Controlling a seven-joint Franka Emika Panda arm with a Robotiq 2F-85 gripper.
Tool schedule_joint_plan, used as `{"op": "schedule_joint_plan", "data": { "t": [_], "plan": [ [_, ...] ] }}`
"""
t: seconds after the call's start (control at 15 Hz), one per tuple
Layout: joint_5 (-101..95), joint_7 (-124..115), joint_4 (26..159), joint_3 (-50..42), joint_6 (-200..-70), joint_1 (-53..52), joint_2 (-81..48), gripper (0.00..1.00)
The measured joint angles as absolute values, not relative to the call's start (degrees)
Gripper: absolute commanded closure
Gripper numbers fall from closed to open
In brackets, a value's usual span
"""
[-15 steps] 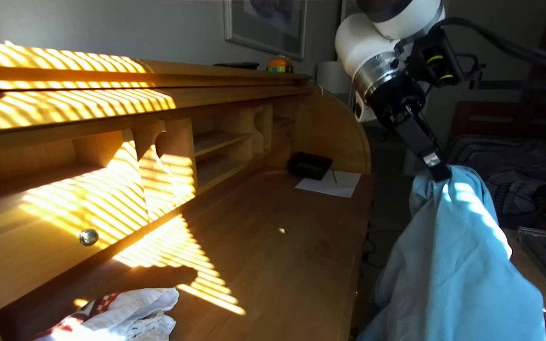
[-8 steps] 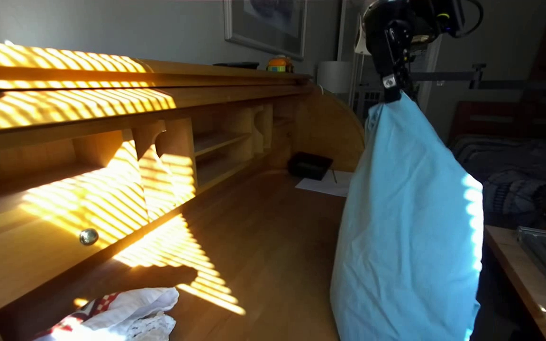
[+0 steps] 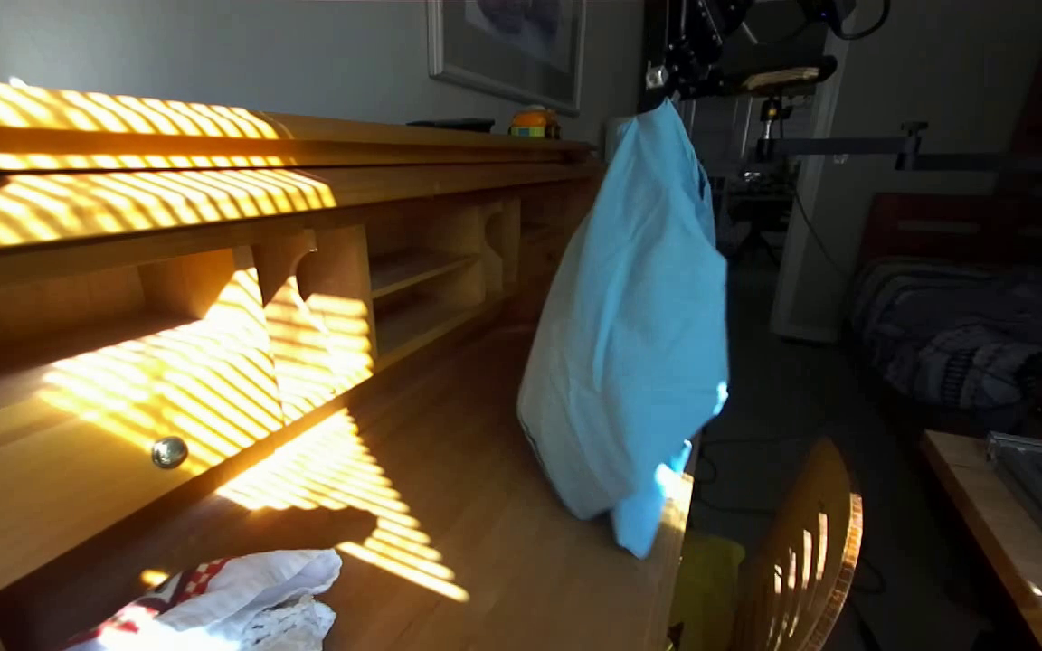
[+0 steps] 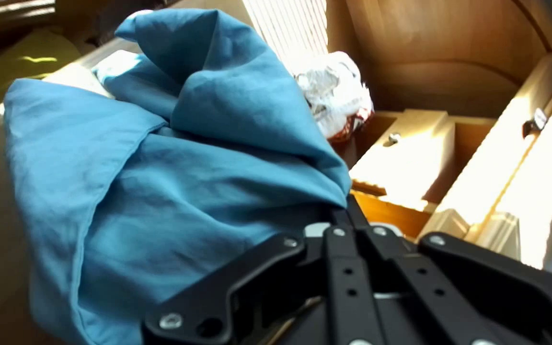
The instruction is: Put the cloth on the desk
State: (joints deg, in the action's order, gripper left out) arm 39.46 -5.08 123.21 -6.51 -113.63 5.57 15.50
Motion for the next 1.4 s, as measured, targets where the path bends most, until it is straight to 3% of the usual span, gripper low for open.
{"op": "schedule_joint_plan", "data": {
  "t": [0.6, 1.0, 1.4],
  "plan": [
    [39.98, -9.42, 131.2, -7.91, -142.54, 8.31, 16.92, 1.0],
    [52.49, -8.51, 136.04, -0.89, -170.27, 9.21, 7.66, 1.0],
    [57.07, -9.5, 133.4, 1.78, -175.05, 5.82, -6.36, 1.0]
  ]
}}
